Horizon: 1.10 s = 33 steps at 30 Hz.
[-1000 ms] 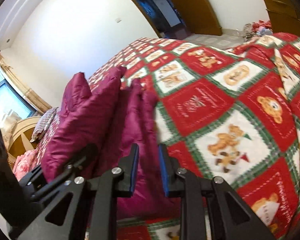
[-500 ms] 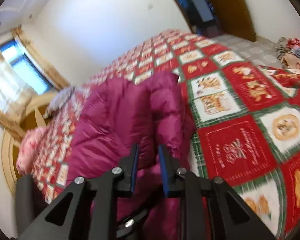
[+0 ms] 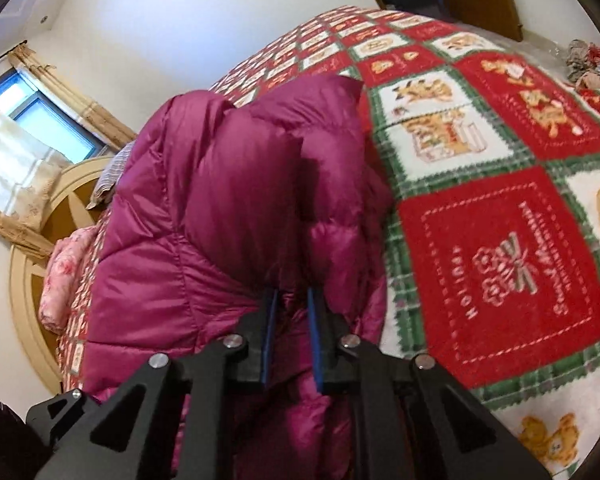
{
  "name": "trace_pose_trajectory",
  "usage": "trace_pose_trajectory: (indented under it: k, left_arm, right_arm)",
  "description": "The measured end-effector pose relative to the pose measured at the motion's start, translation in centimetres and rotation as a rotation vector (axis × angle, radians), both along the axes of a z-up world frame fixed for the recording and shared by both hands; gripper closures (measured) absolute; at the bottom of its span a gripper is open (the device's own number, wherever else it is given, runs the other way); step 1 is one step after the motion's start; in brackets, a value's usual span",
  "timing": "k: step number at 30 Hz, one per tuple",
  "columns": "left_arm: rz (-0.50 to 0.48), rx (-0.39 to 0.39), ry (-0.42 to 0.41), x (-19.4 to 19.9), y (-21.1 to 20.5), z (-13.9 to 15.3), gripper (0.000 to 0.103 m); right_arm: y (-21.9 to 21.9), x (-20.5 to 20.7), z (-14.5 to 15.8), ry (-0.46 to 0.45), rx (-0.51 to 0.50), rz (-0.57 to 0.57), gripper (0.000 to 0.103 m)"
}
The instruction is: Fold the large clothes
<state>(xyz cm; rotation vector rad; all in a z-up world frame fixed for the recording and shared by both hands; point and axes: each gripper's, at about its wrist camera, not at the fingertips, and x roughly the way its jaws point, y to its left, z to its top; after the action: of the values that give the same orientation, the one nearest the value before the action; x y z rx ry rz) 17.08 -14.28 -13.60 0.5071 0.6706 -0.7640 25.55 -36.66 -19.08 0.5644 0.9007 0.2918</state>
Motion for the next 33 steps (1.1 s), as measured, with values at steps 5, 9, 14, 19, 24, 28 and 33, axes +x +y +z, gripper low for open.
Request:
trace_pose_trajectory:
  k: [5, 9, 14, 19, 24, 28, 33]
  left_arm:
    - [-0.014, 0.036, -0.061, -1.7, -0.2, 0.0, 0.067]
    - [-0.055, 0.041, -0.109, -3.3, -0.9, 0.3, 0.067]
    - [-0.125, -0.031, -0.216, -6.1, 2.0, 2.4, 0.05]
    - [0.007, -0.176, -0.088, -2.8, 6.9, 4.7, 0.049]
    - [0.333, -0.254, 0.024, 7.3, 12.5, 5.4, 0.041]
    - [0.461, -0.253, 0.104, 13.9, 14.4, 3.4, 0.041]
    - [0.486, -0.209, 0.136, 16.2, 10.9, 1.0, 0.04]
  right_arm:
    - [0.4, 0.0, 0.4, -0.003, -0.006, 0.001, 0.089]
    - [-0.3, 0.6, -0.1, 0.009, 0.058, 0.01, 0.09]
    - [-0.6, 0.9, -0.4, 0.013, 0.067, 0.003, 0.09]
    - [-0.1, 0.3, 0.5, -0.024, 0.038, -0.015, 0.089]
    - [0.2, -3.1, 4.2, -0.116, -0.043, -0.06, 0.079]
    - [2.3, -7.2, 7.8, -0.208, -0.1, -0.013, 0.048]
    - [6.0, -10.4, 10.0, -0.315, -0.161, 0.055, 0.024]
